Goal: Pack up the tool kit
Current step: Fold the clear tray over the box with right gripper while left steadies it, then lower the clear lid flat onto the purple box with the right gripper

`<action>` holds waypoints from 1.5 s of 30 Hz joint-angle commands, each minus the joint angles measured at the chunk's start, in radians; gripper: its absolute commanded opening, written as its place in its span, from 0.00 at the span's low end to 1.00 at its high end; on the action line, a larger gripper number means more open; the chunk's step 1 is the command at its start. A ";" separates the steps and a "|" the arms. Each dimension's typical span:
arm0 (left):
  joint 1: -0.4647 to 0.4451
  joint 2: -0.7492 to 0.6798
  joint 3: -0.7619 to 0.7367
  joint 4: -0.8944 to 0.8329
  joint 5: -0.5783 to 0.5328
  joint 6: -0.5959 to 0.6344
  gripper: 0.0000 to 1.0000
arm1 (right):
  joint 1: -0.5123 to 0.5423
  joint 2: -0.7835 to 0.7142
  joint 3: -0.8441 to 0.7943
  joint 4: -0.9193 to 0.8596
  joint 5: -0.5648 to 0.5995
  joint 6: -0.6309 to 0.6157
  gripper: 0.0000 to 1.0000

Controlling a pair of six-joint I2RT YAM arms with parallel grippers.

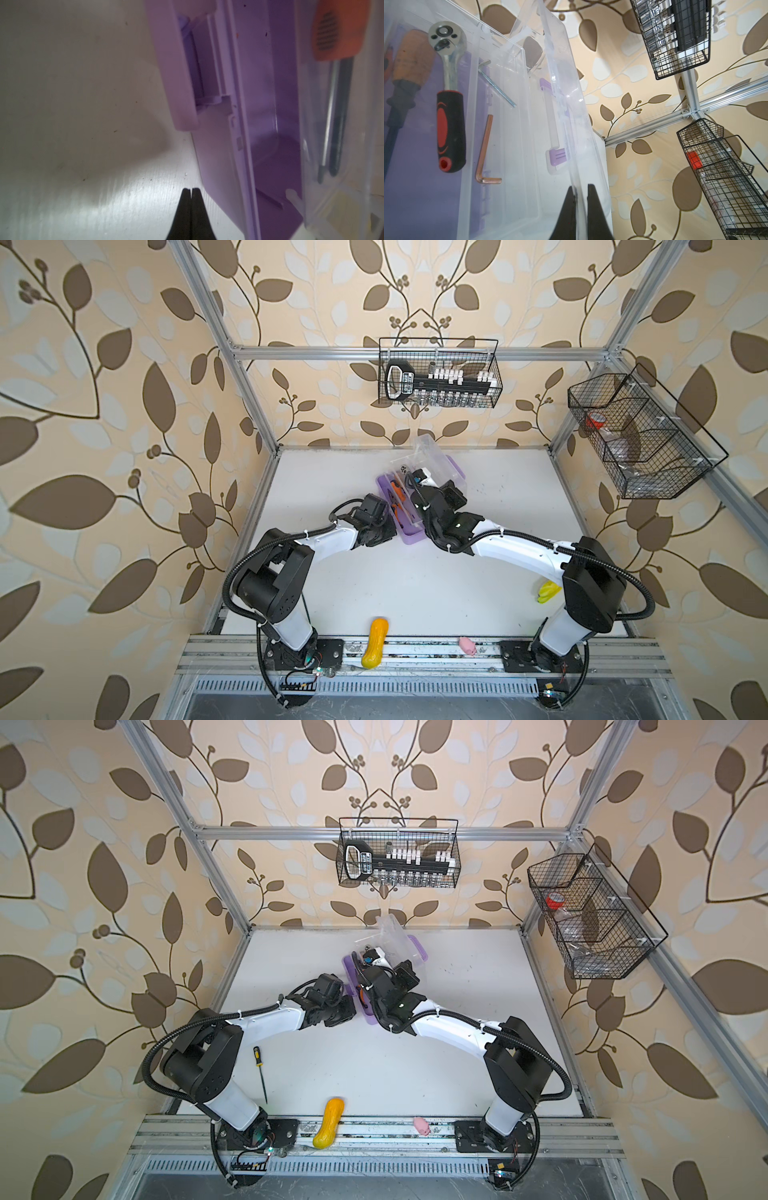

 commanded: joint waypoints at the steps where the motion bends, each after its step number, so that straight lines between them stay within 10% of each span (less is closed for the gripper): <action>1: 0.006 0.031 0.013 0.070 0.066 -0.019 0.00 | 0.027 0.009 -0.010 0.066 0.013 -0.008 0.00; 45: 0.006 0.140 0.073 0.093 0.112 -0.028 0.00 | 0.058 -0.053 -0.057 -0.140 -0.332 0.436 0.14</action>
